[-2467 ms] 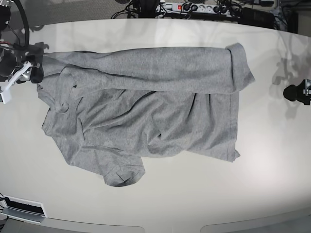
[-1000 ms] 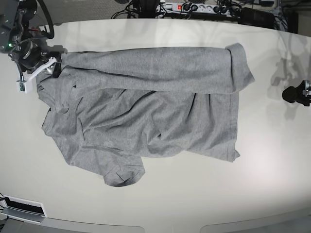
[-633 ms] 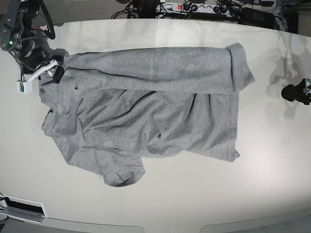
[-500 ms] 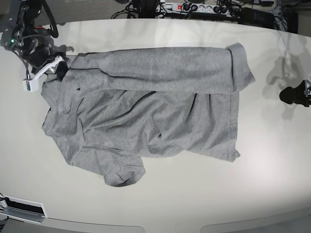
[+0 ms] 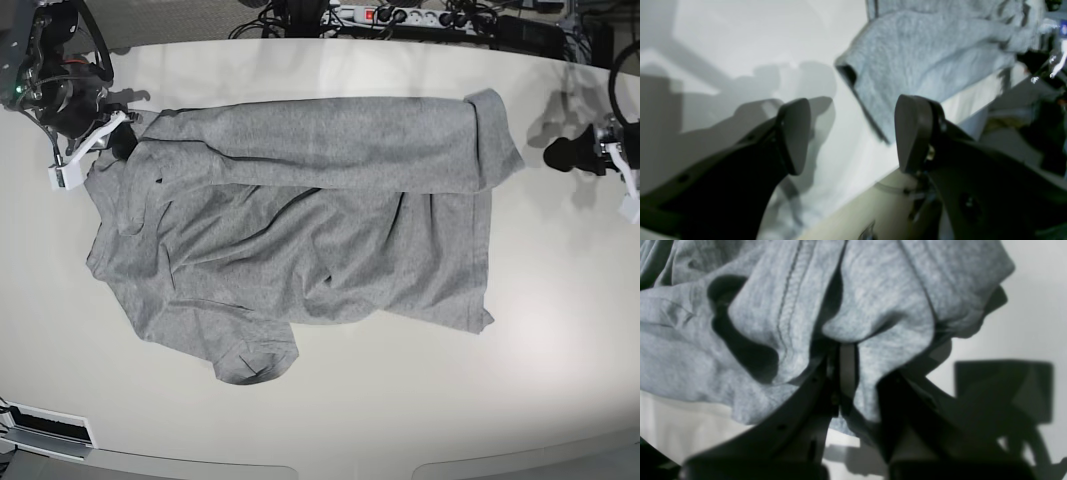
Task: Layout the t-shirt on the table in an organized manner, then fold the t-shirt properly
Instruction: 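Grasp the folded edge end with the left gripper, then pull the folded edge with both grippers to straighten the shirt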
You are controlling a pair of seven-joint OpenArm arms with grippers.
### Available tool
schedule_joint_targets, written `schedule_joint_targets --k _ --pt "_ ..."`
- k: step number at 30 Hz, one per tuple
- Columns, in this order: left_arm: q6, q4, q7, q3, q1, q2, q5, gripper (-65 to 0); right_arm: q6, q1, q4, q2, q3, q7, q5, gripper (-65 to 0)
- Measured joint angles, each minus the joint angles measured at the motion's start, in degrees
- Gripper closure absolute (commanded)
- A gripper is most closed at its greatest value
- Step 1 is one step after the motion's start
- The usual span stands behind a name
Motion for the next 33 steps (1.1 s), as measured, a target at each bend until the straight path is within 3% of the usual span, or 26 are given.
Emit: schedule_joint_targets --k 4,13,18,26,27,28,30,31,33 --pt "-0.22 0.00 -0.74 -2.54 1.33 4.04 1.44 -40.1 -0.02 0.00 0.00 0.02 0.00 -3.08 4.55 0.0" --pt "-0.42 0.02 -2.69 -2.51 1.11 12.20 4.46 -40.1 -0.02 -0.02 -0.04 0.00 -0.02 -3.45 5.53 0.0" --pt "-0.63 0.31 -5.77 -1.18 0.98 14.19 6.78 -40.1 -0.02 0.00 -0.04 0.00 -0.02 -3.72 5.70 0.0" --pt "-1.29 0.70 -7.13 10.27 -0.63 14.84 6.10 -39.3 -0.02 0.00 -0.04 0.00 -0.02 -3.93 5.73 0.0" --pt "-1.29 0.70 -7.08 10.73 -0.92 14.84 6.12 -35.2 0.00 0.00 -0.04 0.00 -0.02 -4.28 5.86 0.0" --pt "-1.27 0.68 -6.99 10.73 -1.11 14.84 6.88 -27.2 -0.02 0.00 -0.04 0.00 0.00 -4.59 6.12 0.0" --pt "-1.38 0.63 -4.94 10.75 -1.88 14.73 8.72 -4.3 -0.04 0.02 -0.02 0.07 0.00 -7.06 7.98 0.0" --pt "-1.25 0.59 -4.31 10.88 -2.25 14.58 8.87 0.0 -0.04 0.02 0.35 0.13 -0.02 -9.09 9.44 0.0" --pt "-0.83 0.39 -2.08 11.06 -3.32 13.70 9.22 0.0 -0.11 -0.22 2.14 0.13 -0.02 -13.38 11.45 0.0"
